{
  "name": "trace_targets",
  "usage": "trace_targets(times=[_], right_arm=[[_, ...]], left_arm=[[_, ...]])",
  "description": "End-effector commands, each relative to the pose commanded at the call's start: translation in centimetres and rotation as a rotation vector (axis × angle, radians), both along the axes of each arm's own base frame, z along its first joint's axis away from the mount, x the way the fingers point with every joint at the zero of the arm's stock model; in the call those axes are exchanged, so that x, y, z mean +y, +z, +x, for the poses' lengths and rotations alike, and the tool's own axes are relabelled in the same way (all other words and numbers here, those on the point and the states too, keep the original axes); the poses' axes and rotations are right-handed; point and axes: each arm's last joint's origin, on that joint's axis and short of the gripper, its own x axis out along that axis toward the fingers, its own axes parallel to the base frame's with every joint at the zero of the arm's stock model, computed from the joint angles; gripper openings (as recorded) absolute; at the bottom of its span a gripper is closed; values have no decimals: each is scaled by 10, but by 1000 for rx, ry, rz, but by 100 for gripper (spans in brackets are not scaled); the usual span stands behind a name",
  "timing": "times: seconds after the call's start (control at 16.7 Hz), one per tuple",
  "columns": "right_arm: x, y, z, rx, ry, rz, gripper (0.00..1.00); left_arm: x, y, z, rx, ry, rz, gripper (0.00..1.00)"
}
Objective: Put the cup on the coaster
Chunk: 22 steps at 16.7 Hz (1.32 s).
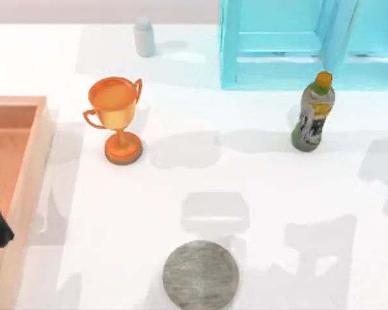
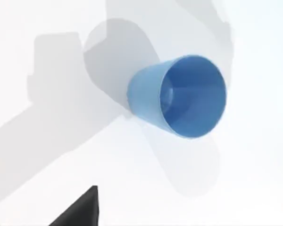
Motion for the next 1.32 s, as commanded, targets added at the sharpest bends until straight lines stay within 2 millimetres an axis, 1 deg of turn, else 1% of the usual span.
trace_targets(times=[0.12, 0.24, 0.42, 0.54, 0.72, 1.02, 1.14, 1.32], right_arm=[[-5, -4, 32, 189, 140, -67, 100], [-10, -9, 60, 334, 271, -102, 100], [-16, -14, 93, 474, 439, -123, 100], [-20, -18, 109, 527, 521, -126, 100], [-22, -22, 119, 561, 576, -123, 100], [-20, -22, 119, 559, 578, -125, 100], [-21, -34, 120, 566, 576, -121, 100], [-22, -66, 123, 559, 574, -124, 100]], left_arm=[[0, 0, 0, 0, 0, 0, 100], [0, 0, 0, 0, 0, 0, 100], [0, 0, 0, 0, 0, 0, 100], [0, 0, 0, 0, 0, 0, 100], [0, 0, 0, 0, 0, 0, 100], [0, 0, 0, 0, 0, 0, 100], [0, 0, 0, 0, 0, 0, 100], [0, 0, 0, 0, 0, 0, 100]])
